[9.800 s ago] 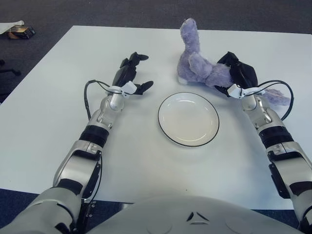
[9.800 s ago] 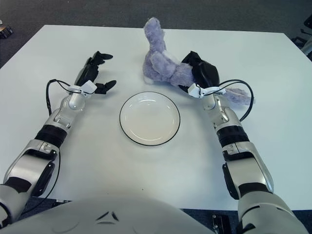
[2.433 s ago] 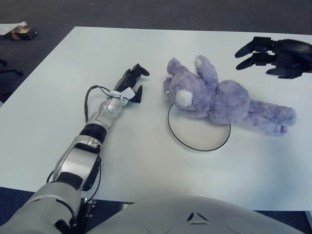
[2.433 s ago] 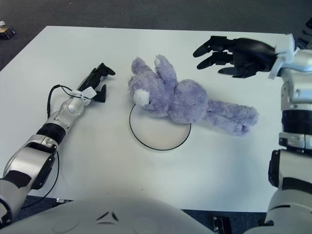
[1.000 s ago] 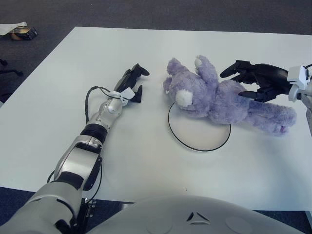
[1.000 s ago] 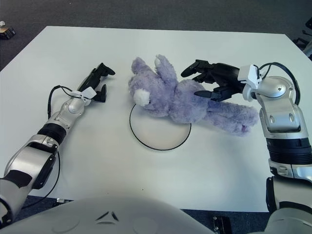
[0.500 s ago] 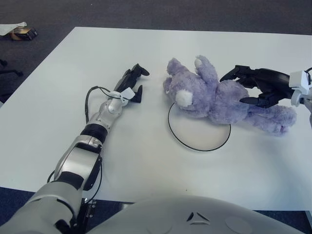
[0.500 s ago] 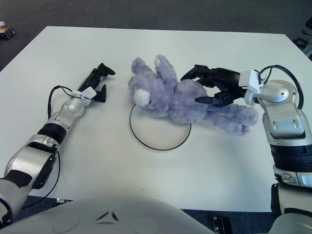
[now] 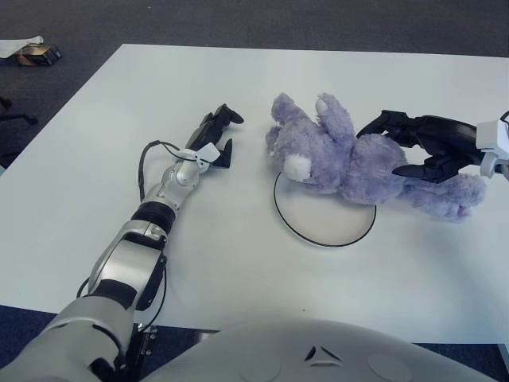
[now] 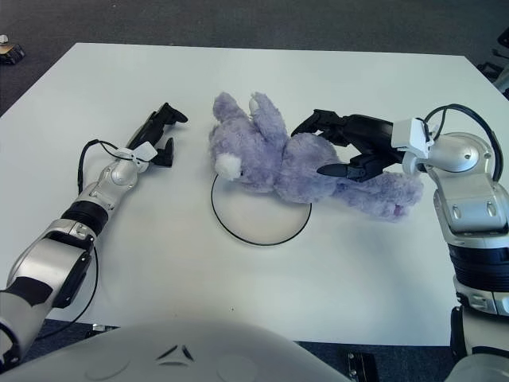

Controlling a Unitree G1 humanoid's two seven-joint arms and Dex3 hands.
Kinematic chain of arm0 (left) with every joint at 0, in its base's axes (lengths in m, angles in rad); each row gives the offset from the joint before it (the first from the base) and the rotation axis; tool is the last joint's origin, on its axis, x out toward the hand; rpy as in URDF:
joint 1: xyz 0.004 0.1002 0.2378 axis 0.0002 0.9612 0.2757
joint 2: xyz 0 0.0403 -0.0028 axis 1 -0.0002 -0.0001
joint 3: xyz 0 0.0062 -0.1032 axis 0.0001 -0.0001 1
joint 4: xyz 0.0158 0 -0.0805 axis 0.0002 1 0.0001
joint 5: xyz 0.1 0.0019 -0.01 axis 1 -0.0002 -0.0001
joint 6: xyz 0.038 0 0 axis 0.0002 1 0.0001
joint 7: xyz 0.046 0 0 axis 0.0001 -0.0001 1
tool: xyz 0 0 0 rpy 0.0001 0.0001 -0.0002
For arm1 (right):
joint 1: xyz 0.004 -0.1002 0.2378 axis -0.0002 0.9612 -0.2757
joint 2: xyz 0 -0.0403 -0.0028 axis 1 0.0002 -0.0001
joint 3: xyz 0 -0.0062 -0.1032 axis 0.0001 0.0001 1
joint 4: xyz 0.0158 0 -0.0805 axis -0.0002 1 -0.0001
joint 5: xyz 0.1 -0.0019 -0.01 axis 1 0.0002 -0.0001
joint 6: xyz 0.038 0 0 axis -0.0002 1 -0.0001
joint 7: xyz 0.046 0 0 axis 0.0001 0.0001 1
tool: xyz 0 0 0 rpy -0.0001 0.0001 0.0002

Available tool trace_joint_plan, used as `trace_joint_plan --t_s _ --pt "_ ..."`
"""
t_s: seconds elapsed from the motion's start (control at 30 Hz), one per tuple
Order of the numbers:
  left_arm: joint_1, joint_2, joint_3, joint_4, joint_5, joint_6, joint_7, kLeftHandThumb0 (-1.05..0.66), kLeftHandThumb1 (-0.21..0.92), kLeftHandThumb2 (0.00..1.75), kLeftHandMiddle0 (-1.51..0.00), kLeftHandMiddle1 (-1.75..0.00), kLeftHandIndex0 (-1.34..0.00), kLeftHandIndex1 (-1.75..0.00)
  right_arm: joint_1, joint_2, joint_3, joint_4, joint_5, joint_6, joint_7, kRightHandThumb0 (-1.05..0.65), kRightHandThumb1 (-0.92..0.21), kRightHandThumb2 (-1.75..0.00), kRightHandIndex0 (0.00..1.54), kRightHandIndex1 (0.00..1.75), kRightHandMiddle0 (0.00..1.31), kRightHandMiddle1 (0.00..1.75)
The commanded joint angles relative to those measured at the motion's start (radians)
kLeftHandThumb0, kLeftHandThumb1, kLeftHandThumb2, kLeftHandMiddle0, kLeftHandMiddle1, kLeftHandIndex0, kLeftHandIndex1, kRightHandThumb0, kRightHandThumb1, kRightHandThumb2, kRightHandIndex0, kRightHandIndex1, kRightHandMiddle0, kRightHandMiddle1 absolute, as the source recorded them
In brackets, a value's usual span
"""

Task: Put the doll into the plate.

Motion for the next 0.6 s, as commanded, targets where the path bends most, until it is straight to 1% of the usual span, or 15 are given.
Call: trace_joint_plan --t_s 0.0,0.2,0.4,0.57 --pt "0.041 0.002 -0.02 0.04 0.031 0.036 -0.014 0.21 0.21 1.55 -0.01 -1.24 0.0 -1.44 0.018 -0.023 -0.019 -0.036 0.028 0.022 0.011 -0.91 -0.91 -0.39 0.02 0.61 0.0 0.9" --pt "0.041 0.0 -0.017 0.037 0.025 0.043 -0.022 0.21 0.24 1.56 -0.01 -1.22 0.0 -1.42 0.056 -0.038 -0.035 -0.072 0.036 0.037 0.014 -0.89 -0.92 -0.38 0.01 0.6 0.0 0.87" --pt "0.043 -0.003 -0.011 0.03 0.017 0.047 -0.024 0.22 0.26 1.58 -0.02 -1.21 0.0 -1.43 0.088 -0.043 -0.04 -0.088 0.038 0.025 0.019 -0.88 -0.92 -0.4 0.0 0.57 0.0 0.81" --pt "0.046 -0.005 -0.009 0.024 0.018 0.046 -0.017 0.23 0.28 1.59 -0.03 -1.21 0.0 -1.43 0.104 -0.055 -0.034 -0.089 0.027 0.004 0.029 -0.89 -0.92 -0.41 0.0 0.56 0.0 0.8"
